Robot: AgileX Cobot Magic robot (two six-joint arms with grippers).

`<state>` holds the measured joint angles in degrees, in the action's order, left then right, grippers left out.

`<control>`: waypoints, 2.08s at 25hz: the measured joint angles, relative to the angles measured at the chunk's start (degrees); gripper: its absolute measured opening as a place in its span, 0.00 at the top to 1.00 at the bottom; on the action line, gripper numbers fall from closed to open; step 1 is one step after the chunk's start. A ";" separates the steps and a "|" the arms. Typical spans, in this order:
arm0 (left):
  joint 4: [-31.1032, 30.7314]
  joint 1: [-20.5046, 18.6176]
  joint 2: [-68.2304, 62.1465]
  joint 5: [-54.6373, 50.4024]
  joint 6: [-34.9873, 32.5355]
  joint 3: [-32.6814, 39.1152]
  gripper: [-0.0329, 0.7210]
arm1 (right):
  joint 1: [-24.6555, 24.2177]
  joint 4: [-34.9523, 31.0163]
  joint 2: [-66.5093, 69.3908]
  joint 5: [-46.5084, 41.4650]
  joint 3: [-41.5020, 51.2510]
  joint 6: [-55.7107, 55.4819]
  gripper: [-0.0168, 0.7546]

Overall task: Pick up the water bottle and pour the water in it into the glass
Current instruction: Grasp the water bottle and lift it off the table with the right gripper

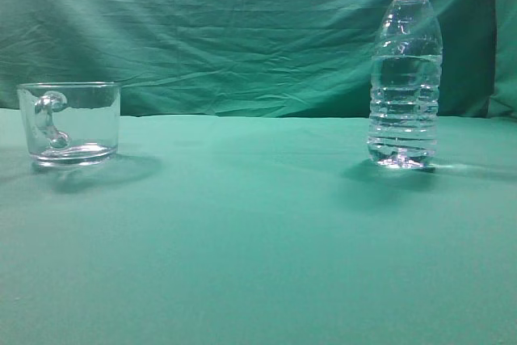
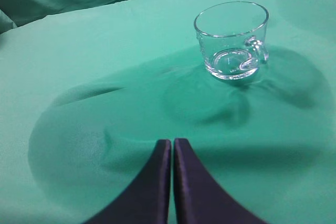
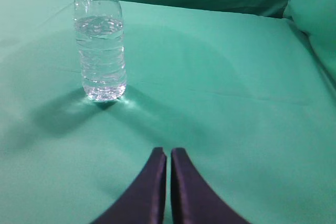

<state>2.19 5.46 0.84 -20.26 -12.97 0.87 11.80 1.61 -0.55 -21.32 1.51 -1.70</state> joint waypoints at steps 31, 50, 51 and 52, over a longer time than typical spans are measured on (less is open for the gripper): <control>0.00 0.00 0.00 0.00 0.00 0.00 0.96 | 0.00 -6.36 0.00 19.68 0.04 -7.50 0.98; 0.00 0.00 0.00 0.00 0.00 0.00 0.96 | 0.00 0.18 25.30 23.62 -16.17 -8.94 0.98; 0.00 0.00 0.00 0.00 0.00 0.00 0.96 | 0.00 0.16 27.39 23.62 -16.21 -9.87 0.98; 0.00 0.00 0.00 0.00 0.00 0.00 0.96 | 0.00 0.25 31.82 24.45 -16.30 -11.80 0.98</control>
<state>2.19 5.46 0.84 -20.26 -12.97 0.87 11.80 1.86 31.27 3.12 -14.80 -13.50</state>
